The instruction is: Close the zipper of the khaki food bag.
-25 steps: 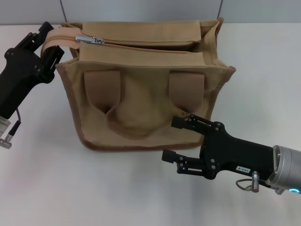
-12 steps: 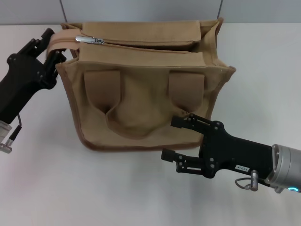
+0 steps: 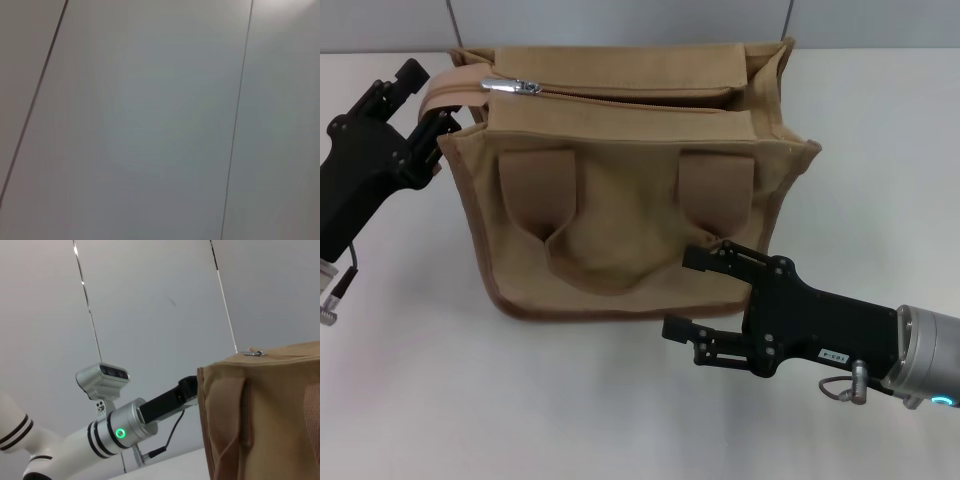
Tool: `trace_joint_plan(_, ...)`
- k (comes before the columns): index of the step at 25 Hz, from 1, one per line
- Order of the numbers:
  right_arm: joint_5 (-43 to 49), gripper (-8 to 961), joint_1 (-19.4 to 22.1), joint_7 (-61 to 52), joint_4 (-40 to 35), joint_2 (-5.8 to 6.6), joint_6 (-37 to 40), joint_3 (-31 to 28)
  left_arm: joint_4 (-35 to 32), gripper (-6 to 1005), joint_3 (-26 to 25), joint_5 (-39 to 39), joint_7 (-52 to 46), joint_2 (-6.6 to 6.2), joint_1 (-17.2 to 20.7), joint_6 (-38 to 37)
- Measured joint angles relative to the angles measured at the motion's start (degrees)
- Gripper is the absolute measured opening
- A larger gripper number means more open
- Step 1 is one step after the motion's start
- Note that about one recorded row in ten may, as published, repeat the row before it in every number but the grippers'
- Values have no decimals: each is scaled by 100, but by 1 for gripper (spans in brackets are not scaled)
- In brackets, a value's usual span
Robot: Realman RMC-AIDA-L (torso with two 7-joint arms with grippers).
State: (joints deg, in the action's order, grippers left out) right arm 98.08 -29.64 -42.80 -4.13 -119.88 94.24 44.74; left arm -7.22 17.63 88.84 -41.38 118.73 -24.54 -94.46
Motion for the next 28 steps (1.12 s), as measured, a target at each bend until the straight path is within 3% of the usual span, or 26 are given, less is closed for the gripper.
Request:
trace_joint_plan(2, 0, 833, 2, 0, 0, 0, -35, 0, -7, 549, 22, 8, 6, 2, 27, -43)
trace_joint_plan(7, 0, 832, -20, 0, 0, 0, -46, 0, 46, 543, 42, 22, 164, 22, 60, -127)
trace_joint_plan(21, 0, 832, -60, 0, 27, 0, -139, 0, 192, 402, 36, 29, 594, 27, 121, -441)
trace_joint_plan(28, 0, 832, -65, -1, 53, 0, -37, 0, 204, 126, 37, -3, 574, 36, 82, -453)
